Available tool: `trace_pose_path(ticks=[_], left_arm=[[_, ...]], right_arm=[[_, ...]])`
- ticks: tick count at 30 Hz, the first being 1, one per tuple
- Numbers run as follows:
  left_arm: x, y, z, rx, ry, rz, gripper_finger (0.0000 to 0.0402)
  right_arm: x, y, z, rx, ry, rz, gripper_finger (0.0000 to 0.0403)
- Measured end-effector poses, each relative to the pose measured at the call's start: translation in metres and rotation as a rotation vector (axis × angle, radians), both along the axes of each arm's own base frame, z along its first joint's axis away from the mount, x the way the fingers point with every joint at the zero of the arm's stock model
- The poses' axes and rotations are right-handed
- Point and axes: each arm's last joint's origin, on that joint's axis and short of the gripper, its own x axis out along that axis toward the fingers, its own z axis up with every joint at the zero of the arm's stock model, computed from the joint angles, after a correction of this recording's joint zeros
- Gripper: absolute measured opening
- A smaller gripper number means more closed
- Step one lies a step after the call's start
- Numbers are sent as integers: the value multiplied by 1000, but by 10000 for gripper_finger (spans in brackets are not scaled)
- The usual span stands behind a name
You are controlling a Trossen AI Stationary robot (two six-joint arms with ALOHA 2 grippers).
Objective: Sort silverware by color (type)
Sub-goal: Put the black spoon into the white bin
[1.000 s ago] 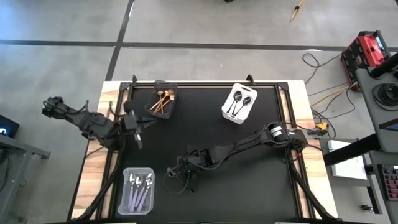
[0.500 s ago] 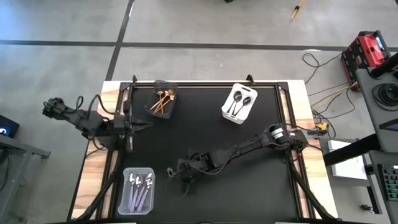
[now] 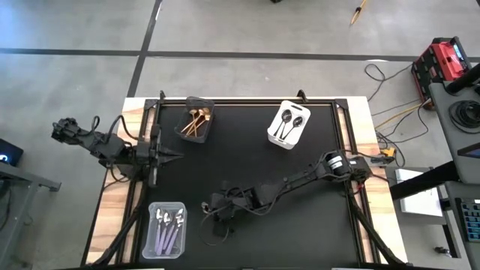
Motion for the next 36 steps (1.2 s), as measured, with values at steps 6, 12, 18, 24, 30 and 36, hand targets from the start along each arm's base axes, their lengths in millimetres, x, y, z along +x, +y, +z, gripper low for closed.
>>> trace_pose_path(ticks=[6,12,18,24,30,36], left_arm=[[-3,0,0,-5,0,-34,0],[-8,2,2,-5,-20,-48,0],[-12,4,2,-4,-17,-51,0],[-14,5,1,-5,-16,-51,0],[-14,5,1,-5,-15,-55,0],[-14,5,1,-4,-14,-55,0]], right_arm=[[4,1,2,23,-54,-8,123],[14,8,-16,52,-30,-24,123],[23,14,-20,38,77,-31,123],[23,19,-29,17,207,-59,123],[22,23,-35,18,257,-70,123],[20,21,-38,27,282,-109,123]])
